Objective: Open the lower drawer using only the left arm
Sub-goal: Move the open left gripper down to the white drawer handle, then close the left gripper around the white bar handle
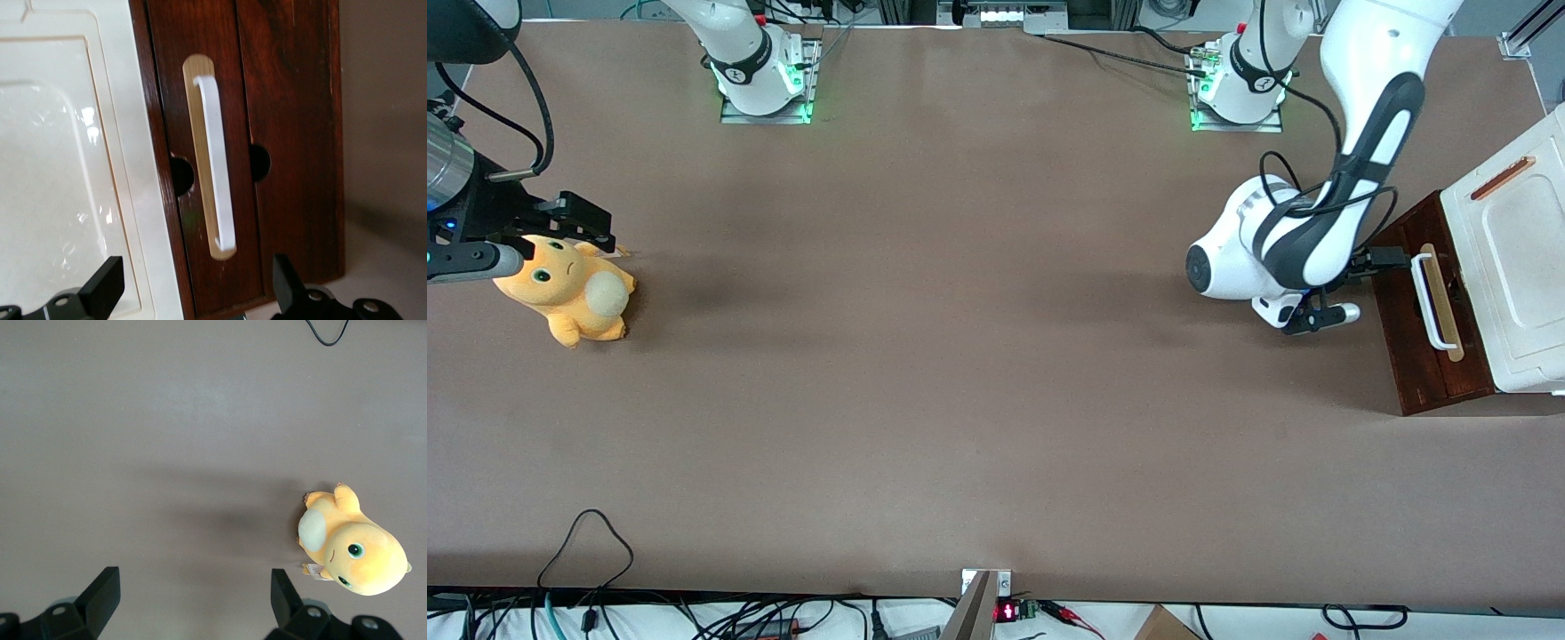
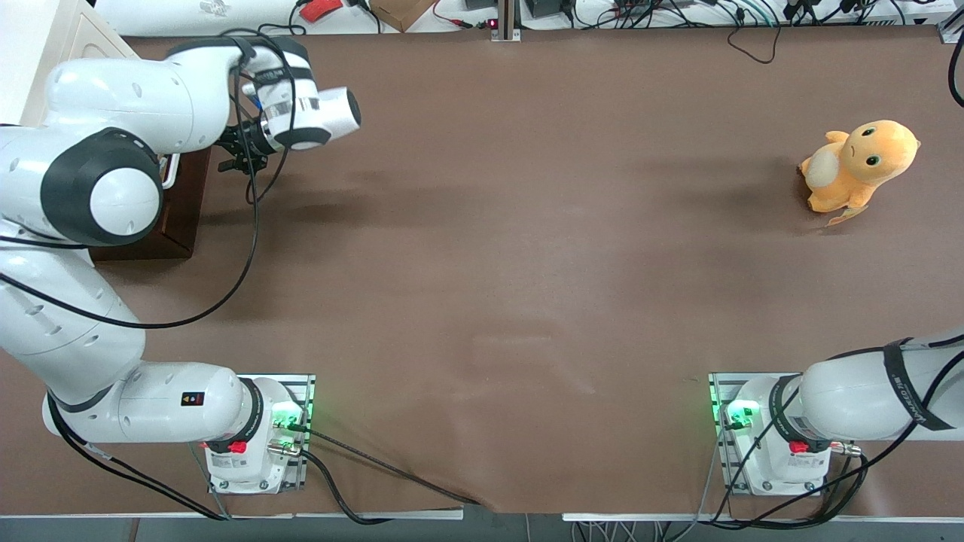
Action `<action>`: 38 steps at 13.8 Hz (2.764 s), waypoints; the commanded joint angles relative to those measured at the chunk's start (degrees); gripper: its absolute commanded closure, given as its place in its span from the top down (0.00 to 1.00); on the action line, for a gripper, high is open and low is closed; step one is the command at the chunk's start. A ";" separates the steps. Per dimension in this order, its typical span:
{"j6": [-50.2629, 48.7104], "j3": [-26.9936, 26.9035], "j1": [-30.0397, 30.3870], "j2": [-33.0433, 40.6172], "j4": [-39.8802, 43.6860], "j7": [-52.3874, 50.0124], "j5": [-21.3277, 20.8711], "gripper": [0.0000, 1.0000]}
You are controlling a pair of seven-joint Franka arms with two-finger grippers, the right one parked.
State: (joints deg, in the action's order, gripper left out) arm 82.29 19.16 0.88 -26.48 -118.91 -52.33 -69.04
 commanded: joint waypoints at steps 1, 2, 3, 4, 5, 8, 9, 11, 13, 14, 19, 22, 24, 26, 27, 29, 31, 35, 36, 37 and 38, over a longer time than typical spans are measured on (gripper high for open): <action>-0.37 0.18 0.79 -3.30 -0.62 -3.12 -6.09 0.95; -0.63 -0.09 0.79 -4.36 -0.53 -4.34 -7.94 0.95; -0.72 -0.26 1.05 -4.89 -0.53 -5.05 -9.26 0.95; -0.90 -0.35 1.66 -5.50 -0.44 -5.32 -10.75 0.95; -0.90 -0.96 2.36 -5.94 -0.36 -5.41 -13.12 0.94; -1.69 -3.25 2.28 -7.09 -0.36 -7.69 -15.69 0.92; -2.56 -3.25 2.28 -7.44 -0.36 -8.83 -15.78 0.92; -3.01 -3.34 2.20 -8.23 -0.27 -9.98 -16.13 0.87; -3.45 -3.69 2.20 -8.85 -0.36 -11.12 -17.01 0.80; -3.62 -3.69 2.20 -8.94 -0.36 -11.30 -17.01 0.74; -5.29 -4.84 1.93 -11.22 -0.27 -13.76 -17.45 0.64; -5.30 -4.92 2.11 -11.22 -0.27 -13.76 -17.54 0.64; -5.38 -5.01 2.54 -11.22 -0.27 -13.76 -18.85 0.61; -5.38 -5.10 2.55 -11.22 -0.27 -13.76 -18.85 0.58; -5.38 -5.10 2.63 -11.22 -0.27 -13.76 -18.85 0.58; -5.30 -5.45 2.64 -11.22 -0.27 -13.67 -19.64 0.54; -5.03 -5.80 2.90 -11.22 -0.27 -13.67 -20.35 0.52; -5.03 -5.80 3.07 -11.57 -0.18 -13.67 -20.44 0.48; -5.03 -5.80 3.07 -11.66 -0.09 -13.67 -20.44 0.45; -4.94 -5.72 3.07 -11.75 -0.09 -13.67 -20.35 0.43; -4.94 -5.71 3.07 -11.75 -0.09 -13.67 -20.44 0.40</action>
State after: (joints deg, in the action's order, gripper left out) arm 77.77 13.28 3.63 -37.41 -119.62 -65.76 -87.86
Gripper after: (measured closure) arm 0.542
